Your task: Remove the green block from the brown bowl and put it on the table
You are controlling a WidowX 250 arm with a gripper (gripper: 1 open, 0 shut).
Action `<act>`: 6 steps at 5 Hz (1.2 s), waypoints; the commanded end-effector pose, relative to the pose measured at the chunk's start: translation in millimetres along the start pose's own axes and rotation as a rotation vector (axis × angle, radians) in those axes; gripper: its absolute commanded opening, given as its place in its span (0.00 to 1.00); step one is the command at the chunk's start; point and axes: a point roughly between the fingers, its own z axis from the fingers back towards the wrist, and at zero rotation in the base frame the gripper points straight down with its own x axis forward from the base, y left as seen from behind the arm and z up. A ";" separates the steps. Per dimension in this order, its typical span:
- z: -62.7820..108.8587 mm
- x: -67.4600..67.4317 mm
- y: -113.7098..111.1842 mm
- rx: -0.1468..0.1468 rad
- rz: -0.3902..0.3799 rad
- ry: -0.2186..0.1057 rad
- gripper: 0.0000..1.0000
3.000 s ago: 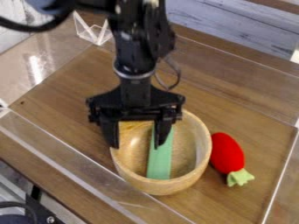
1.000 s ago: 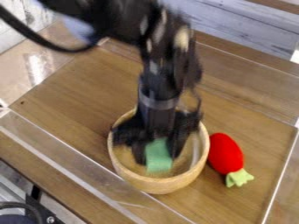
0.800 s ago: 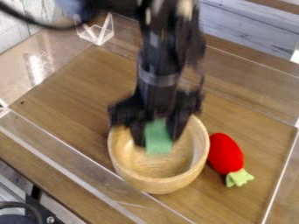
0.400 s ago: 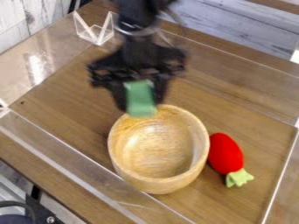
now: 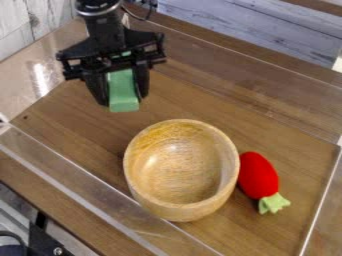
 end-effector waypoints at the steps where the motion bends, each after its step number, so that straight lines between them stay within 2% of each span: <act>1: 4.9 -6.4 -11.1 -0.018 -0.020 -0.028 0.00; 2: 2.0 -22.8 -17.8 -0.009 -0.004 -0.016 0.00; 3: -0.6 -27.0 -25.8 -0.012 0.007 -0.009 0.00; 4: -10.4 -32.3 -27.2 -0.018 0.001 0.001 0.00; 5: -16.8 -28.6 -27.9 -0.026 -0.028 -0.011 0.00; 6: -19.1 -19.0 -31.5 -0.024 -0.036 -0.023 0.00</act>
